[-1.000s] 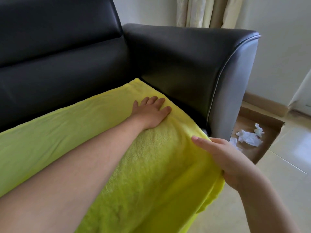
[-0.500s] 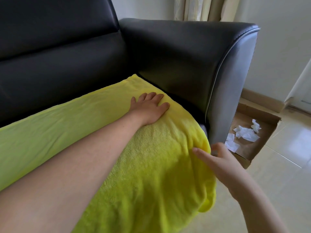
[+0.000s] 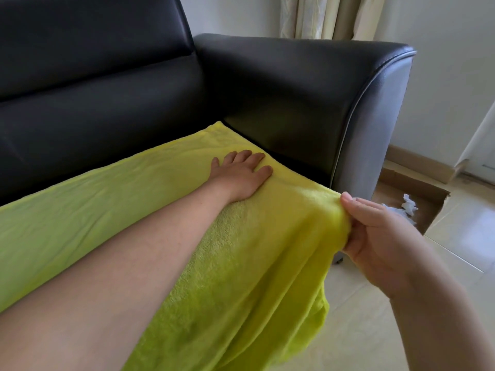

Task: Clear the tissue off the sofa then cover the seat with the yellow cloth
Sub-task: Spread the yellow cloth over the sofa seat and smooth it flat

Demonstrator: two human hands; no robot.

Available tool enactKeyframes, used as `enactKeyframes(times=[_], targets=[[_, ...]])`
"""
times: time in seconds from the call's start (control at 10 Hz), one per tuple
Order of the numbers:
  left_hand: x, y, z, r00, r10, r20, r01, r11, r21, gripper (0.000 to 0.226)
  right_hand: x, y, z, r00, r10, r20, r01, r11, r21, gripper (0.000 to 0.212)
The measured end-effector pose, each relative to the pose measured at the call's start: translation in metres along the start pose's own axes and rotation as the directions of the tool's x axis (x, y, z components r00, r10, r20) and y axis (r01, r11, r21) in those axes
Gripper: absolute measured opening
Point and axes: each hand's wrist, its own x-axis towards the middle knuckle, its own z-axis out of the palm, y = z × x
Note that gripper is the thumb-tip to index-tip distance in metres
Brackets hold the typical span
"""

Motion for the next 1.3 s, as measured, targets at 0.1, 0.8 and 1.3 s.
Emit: enactKeyframes(times=[0.1,0.8,1.3], targets=[[0.001,0.0,0.001,1.0,-0.008,0.004,0.008,1.0,0.007,0.062,0.01,0.002,-0.005,0.984,0.047,-0.174,-0.087,0.97,-0.228,0.02],[0.001,0.002,0.0,0.999,-0.028,0.026,0.027,0.999,0.028,0.067,0.019,0.025,0.007,0.868,-0.494,-0.038,0.236,0.48,-0.845,0.029],[0.003,0.003,-0.002,0.998,-0.044,0.048,0.043,0.999,0.027,0.071,0.033,0.031,0.012,0.923,-0.226,-0.312,0.007,0.82,-0.572,0.018]])
